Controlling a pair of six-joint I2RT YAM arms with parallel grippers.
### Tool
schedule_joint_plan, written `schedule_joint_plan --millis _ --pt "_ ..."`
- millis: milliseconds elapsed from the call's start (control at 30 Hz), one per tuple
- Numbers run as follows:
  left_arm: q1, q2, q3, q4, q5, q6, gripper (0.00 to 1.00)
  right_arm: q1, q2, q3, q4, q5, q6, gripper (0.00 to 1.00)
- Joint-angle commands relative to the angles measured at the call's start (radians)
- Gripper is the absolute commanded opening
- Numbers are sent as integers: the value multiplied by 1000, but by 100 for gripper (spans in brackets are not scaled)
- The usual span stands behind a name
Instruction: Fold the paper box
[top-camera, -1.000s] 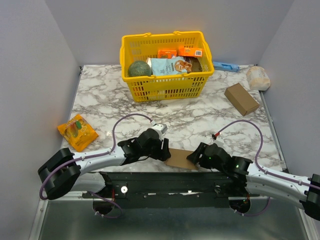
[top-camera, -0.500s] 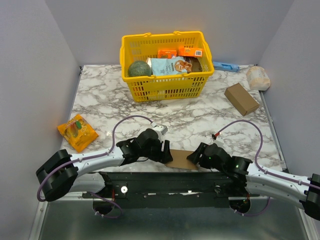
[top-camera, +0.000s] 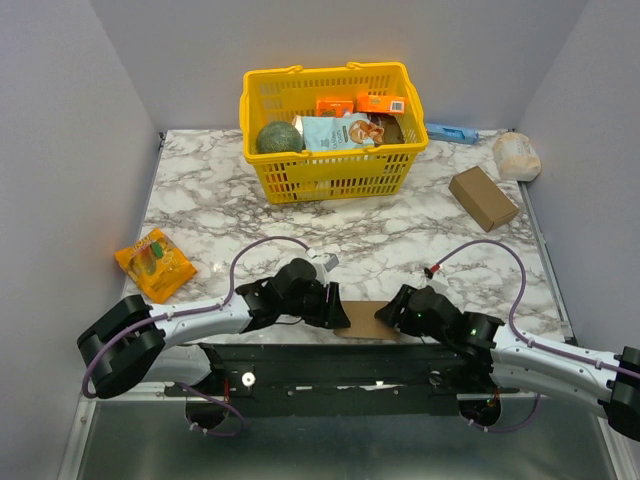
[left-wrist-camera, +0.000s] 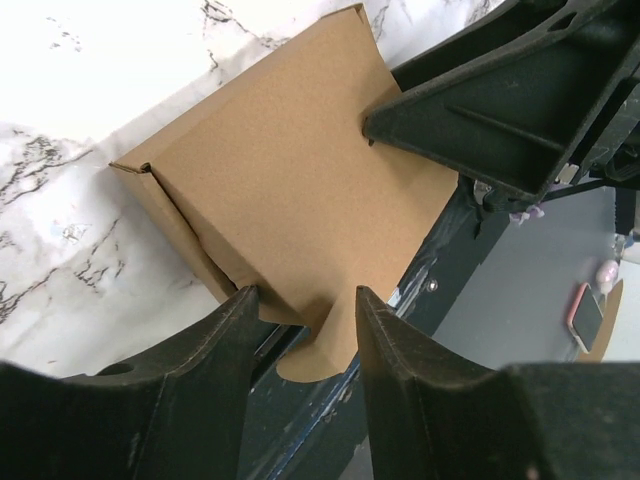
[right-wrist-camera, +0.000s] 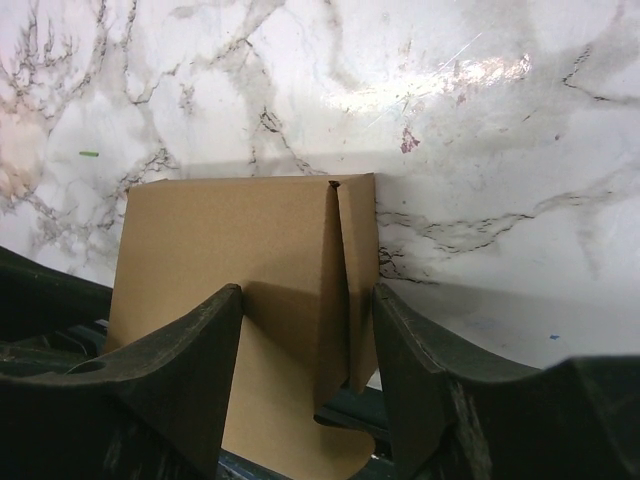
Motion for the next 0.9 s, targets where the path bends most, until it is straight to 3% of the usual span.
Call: schedule_joint_plan --millis 0,267,433,533,867 --pt "-3 21 -20 107 72 -46 50 -3 14 -9 -61 14 -14 61" --pt "-3 86 -81 282 111 -141 48 -3 19 -12 -51 8 -14 61" --pt "-13 116 -83 278 99 -132 47 -3 22 -14 -43 2 -17 60" --pt "-15 103 -72 233 59 -94 47 -3 21 -15 -43 3 -17 60" --pt "-12 -107 25 -143 -204 75 56 -3 -10 -35 -54 12 -5 57"
